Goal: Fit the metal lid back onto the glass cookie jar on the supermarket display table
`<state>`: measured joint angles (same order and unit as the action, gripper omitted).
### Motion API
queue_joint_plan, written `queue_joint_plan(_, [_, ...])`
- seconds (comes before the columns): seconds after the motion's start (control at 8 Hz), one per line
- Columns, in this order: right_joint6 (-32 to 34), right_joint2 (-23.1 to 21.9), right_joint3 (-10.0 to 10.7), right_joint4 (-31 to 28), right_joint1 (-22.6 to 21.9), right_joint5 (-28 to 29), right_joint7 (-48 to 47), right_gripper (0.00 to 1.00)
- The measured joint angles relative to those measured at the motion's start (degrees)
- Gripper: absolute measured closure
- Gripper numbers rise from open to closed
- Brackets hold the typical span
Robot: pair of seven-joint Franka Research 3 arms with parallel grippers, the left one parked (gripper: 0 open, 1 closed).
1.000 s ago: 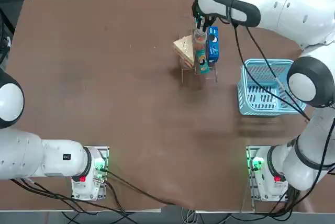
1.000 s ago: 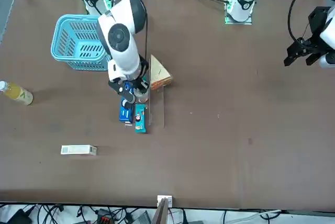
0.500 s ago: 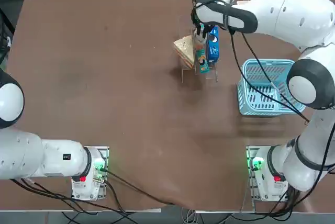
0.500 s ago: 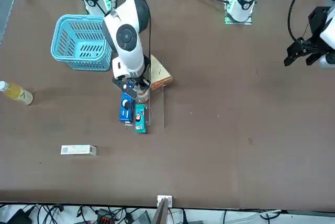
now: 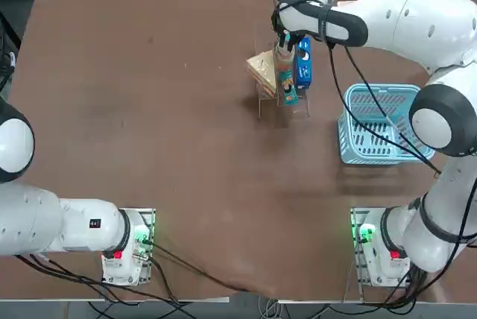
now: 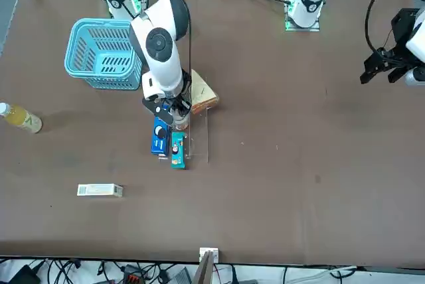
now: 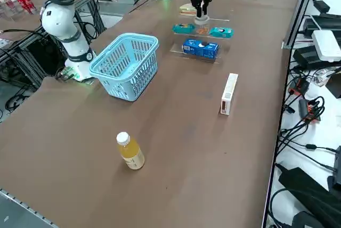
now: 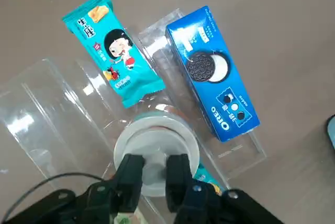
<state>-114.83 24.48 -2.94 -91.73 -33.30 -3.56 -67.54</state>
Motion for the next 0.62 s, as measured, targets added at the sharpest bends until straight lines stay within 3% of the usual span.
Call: queue_joint_plan(0.62, [-1.0, 0.0, 0.01, -0.98, 0.0, -0.01, -0.06, 0.73])
